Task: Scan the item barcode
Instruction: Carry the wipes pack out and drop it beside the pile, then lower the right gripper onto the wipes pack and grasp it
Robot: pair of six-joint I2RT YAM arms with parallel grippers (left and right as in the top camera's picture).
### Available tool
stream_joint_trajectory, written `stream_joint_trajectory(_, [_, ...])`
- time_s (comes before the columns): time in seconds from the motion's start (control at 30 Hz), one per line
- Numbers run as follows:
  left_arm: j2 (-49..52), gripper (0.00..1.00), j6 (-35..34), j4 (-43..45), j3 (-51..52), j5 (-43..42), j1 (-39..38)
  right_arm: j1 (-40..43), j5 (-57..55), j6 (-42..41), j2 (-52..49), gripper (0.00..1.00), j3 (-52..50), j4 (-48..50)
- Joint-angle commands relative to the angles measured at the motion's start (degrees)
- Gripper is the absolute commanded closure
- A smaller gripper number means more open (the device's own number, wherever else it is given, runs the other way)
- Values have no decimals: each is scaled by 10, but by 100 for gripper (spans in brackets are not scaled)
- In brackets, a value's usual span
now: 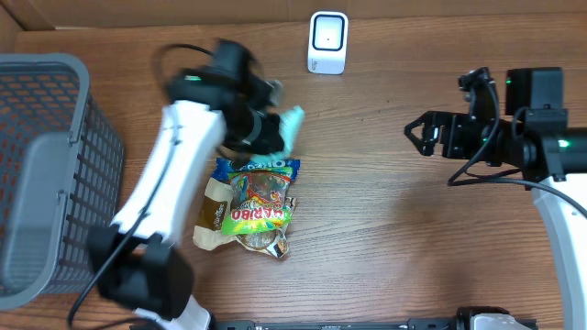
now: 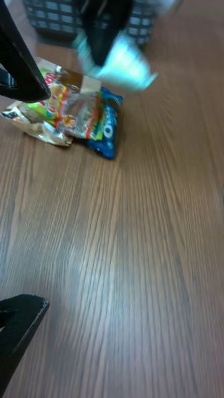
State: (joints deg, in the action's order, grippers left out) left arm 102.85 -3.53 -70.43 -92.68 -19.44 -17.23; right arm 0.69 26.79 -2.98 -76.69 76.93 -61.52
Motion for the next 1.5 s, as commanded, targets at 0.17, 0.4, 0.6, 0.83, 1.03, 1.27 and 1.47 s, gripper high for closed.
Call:
stream_joint_trajectory(0.17, [87, 96, -31, 14, 8, 11, -96, 45, 3, -2, 2, 1, 18, -7])
stream_joint_trajectory(0.4, [99, 49, -31, 12, -1, 74, -102, 45, 3, -2, 2, 1, 18, -12])
stream_joint_trajectory(0.6, [99, 37, -31, -14, -69, 74, -92, 45, 3, -35, 2, 1, 18, -11])
stream_joint_trajectory(0.83, [99, 36, -32, -73, -225, 36, -40, 11, 3, -88, -8, 25, 7, -5])
stream_joint_trajectory(1.03, [99, 39, -33, -69, -285, -6, 9, -68, 3, -120, -39, 64, -10, -2])
stream_joint_trajectory(1.27, [99, 51, -33, -76, -284, -5, 40, -186, 4, -136, -103, 96, -49, 21])
stream_joint_trajectory(1.47, [99, 50, -33, -73, -284, -5, 41, -259, 33, -136, -137, 96, -83, 96])
